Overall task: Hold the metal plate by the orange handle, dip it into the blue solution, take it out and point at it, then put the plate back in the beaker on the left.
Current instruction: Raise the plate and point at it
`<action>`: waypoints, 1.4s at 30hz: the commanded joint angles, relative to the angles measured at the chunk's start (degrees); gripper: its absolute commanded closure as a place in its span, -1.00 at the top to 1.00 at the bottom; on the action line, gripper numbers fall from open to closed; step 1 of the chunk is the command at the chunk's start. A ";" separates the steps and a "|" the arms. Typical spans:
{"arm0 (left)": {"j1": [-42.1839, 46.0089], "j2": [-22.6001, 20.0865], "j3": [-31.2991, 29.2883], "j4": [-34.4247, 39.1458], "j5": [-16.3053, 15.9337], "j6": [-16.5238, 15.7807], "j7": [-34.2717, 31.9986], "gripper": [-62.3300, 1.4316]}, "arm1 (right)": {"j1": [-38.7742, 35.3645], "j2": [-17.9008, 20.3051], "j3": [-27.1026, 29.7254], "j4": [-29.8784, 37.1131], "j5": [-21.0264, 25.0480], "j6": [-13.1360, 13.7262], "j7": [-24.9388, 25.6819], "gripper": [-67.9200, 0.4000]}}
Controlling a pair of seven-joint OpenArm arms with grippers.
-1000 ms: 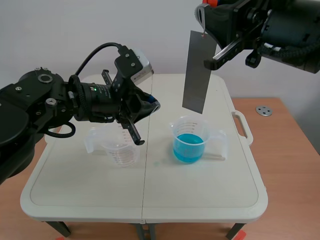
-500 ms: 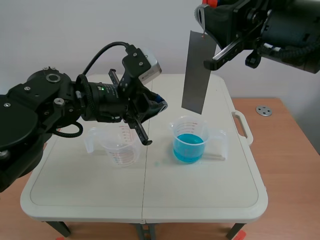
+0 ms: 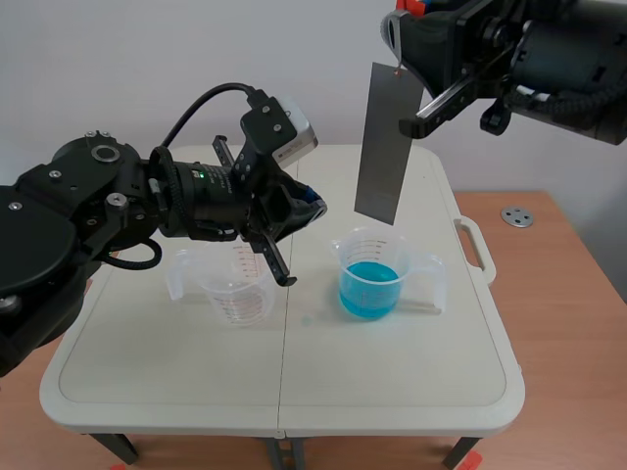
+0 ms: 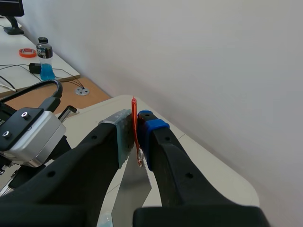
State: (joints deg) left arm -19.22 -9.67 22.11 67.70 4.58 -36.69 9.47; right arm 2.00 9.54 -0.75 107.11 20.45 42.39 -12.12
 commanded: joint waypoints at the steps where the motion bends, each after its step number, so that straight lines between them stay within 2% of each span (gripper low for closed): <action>1: -0.90 0.11 -0.28 1.25 -0.48 0.04 -0.85 -0.92 | 0.55 0.44 0.11 1.22 1.03 0.33 0.79 -0.95; 6: 1.57 -0.61 -1.64 3.32 -0.48 1.57 -1.97 -0.92 | 0.55 0.44 0.11 1.22 1.01 0.33 0.66 -0.95; 12: 8.92 -3.45 -5.07 10.99 -0.46 3.52 -3.41 -0.92 | 0.55 0.46 0.11 1.22 1.01 0.33 0.55 -0.95; 23: 26.91 -11.17 -18.01 22.25 -0.70 13.90 -9.86 -0.92 | 0.55 0.46 0.11 1.22 1.01 0.33 0.37 -0.95; 29: 38.86 -12.46 -25.64 25.00 -2.89 19.08 -11.98 -0.92 | 0.57 0.46 0.11 1.22 1.03 0.33 0.39 -0.95; 35: 52.02 -12.44 -30.67 28.35 -6.19 19.47 -13.20 -0.92 | 0.90 0.44 0.04 1.22 1.09 0.33 0.44 -0.95; 39: 59.98 -12.44 -31.58 30.69 -8.33 19.69 -13.79 -0.92 | 1.20 0.44 0.04 1.20 2.01 0.33 0.39 -0.95; 42: 64.43 -12.41 -31.56 31.39 -8.72 19.89 -14.05 -0.92 | 1.88 0.44 -0.11 1.20 2.36 0.33 0.42 -0.95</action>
State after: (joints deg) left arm 45.30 -22.35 -9.52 98.32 -3.73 -16.99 -3.40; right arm 2.24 9.54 -0.75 107.11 21.93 42.39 -12.58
